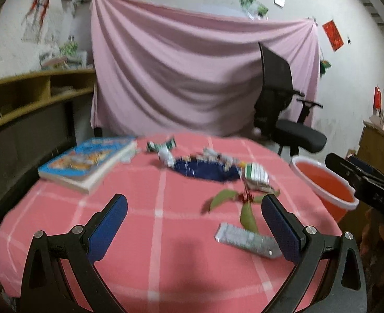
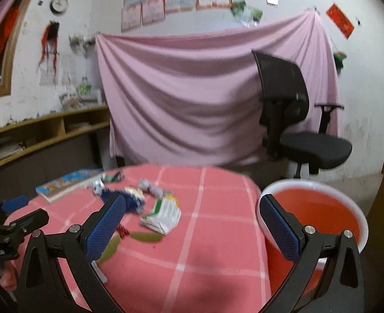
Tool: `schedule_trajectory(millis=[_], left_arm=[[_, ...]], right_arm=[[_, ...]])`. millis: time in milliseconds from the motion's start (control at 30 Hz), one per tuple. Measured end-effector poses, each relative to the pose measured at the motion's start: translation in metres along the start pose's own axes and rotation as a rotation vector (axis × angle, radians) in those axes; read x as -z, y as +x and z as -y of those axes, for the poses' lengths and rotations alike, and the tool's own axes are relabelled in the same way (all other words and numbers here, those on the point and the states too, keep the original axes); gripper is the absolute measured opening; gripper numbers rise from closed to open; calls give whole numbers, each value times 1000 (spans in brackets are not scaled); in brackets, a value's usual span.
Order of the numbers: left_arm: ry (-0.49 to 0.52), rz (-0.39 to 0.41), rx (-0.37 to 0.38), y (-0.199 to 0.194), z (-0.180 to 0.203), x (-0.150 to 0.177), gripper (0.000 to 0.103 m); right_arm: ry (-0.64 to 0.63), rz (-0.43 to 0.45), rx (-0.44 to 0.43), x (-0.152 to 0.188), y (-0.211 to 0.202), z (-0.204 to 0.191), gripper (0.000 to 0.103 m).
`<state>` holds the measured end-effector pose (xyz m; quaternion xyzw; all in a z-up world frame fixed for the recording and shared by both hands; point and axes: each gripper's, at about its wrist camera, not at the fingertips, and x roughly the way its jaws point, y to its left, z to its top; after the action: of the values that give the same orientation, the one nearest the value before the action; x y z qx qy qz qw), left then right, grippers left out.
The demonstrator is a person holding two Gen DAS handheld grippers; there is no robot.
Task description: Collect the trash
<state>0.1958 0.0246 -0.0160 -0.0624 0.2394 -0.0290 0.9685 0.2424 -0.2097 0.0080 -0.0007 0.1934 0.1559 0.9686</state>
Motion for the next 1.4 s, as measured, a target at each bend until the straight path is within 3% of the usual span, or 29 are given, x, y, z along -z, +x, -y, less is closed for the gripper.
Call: schedule_trajectory(millis=[333, 533, 633, 767, 833, 1000, 1133, 1233, 1333, 1400], left_arm=[[-48, -234, 122, 26, 19, 16, 100], [-29, -309, 114, 42, 39, 19, 100], [18, -328, 71, 48, 49, 19, 99], [46, -327, 21, 49, 47, 20, 81], [36, -321, 16, 48, 39, 21, 67], [31, -300, 3, 41, 22, 22, 61], [12, -287, -22, 38, 5, 21, 35], [-19, -288, -25, 38, -8, 19, 28], [-25, -284, -27, 37, -15, 17, 28], [-32, -282, -19, 35, -18, 16, 28]], right_arm=[[60, -218, -18, 18, 29, 21, 102], [91, -257, -10, 23, 31, 32, 102], [97, -269, -12, 23, 33, 35, 102], [88, -295, -30, 23, 39, 34, 102], [67, -310, -42, 23, 41, 29, 102], [45, -345, -88, 24, 49, 18, 102], [45, -370, -131, 24, 56, 11, 102], [50, -383, -168, 23, 60, 5, 98], [61, -388, -219, 20, 64, -4, 96], [53, -391, -253, 17, 68, -13, 89]])
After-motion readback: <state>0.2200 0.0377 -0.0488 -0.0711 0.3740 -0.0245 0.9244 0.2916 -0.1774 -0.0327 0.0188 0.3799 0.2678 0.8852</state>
